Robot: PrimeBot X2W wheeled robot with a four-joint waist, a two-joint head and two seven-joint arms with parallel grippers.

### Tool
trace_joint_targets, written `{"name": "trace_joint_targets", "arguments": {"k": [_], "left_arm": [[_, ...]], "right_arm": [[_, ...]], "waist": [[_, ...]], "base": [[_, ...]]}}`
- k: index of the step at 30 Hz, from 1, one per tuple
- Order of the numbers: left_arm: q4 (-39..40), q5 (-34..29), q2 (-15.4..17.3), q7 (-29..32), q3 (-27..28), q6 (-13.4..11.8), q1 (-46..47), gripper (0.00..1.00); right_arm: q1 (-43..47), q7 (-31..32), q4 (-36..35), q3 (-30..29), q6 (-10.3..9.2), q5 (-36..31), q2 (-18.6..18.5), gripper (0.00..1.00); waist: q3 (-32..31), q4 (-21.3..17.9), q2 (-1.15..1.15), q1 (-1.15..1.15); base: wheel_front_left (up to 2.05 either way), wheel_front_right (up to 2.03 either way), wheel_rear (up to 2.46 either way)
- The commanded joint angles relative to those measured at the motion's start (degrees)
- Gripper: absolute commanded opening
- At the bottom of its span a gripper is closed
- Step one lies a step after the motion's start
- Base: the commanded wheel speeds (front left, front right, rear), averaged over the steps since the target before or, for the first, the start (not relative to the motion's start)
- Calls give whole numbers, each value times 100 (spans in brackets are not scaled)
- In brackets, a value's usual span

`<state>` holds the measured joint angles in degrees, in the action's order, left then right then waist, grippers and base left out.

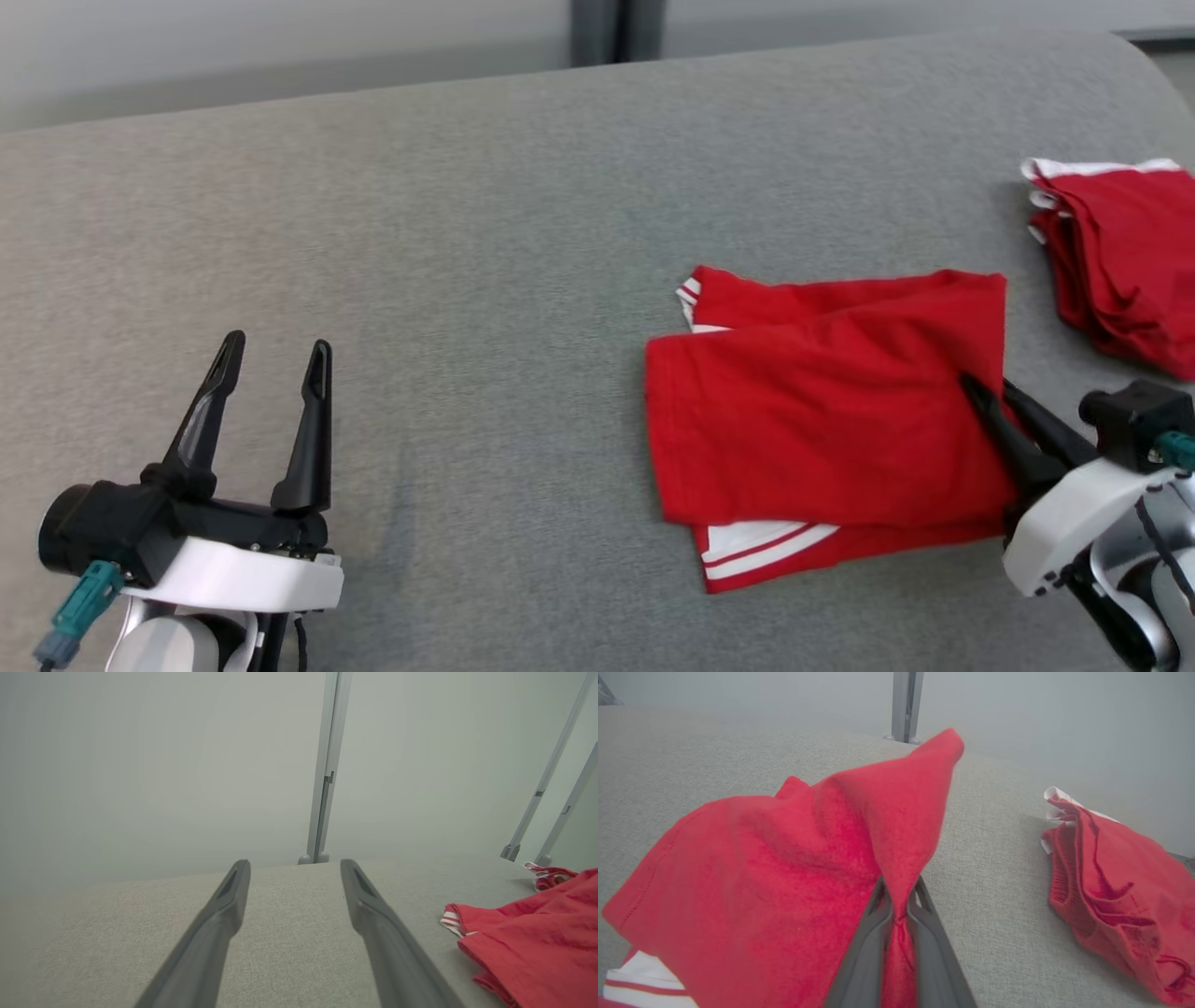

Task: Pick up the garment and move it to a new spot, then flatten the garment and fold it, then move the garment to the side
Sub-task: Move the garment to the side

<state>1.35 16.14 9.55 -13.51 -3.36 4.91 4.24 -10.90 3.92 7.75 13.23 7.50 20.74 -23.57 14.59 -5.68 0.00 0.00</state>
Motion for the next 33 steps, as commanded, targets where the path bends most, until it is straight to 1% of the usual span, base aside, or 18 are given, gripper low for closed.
{"name": "trace_joint_targets", "arguments": {"k": [1,8,13,15,17,23,27,31,33], "left_arm": [[58,-34,52,44,23,-18,112,100],[381,-104,238,286,-69,20,345,100],[579,-149,366,428,-158,59,555,100],[649,-164,392,470,-195,64,628,100],[748,-189,485,536,-208,65,729,100],[984,-237,607,643,-179,36,852,100],[1094,-265,688,732,-203,41,927,100],[1211,-271,749,785,-199,34,964,100],[1236,-277,784,821,-232,48,1002,100]], "right_arm": [[-164,-6,-38,49,-3,30,-32,0],[-932,-139,59,209,-2,68,-327,0],[-1629,-308,303,172,-3,185,-582,0],[-1844,-366,409,90,-3,184,-743,0],[-2063,-429,508,34,-2,312,-932,0],[-2263,-455,568,-321,-3,608,-1274,0],[-2403,-481,769,-581,-3,620,-1406,0],[-2647,-631,1117,-757,-3,614,-1392,0],[-2778,-757,1345,-819,-2,440,-1425,0]], "waist": [[201,-381,0,0],[678,-822,0,0],[1067,-985,0,0],[1205,-1013,0,0],[1408,-1072,0,0],[1748,-1162,0,0],[1917,-1178,0,0],[2044,-1238,0,0],[2101,-1219,0,0]], "base": [[0,0,0],[0,0,0],[0,0,0],[0,0,0],[0,0,0],[0,0,0],[0,0,0],[0,0,0],[0,0,0]]}}
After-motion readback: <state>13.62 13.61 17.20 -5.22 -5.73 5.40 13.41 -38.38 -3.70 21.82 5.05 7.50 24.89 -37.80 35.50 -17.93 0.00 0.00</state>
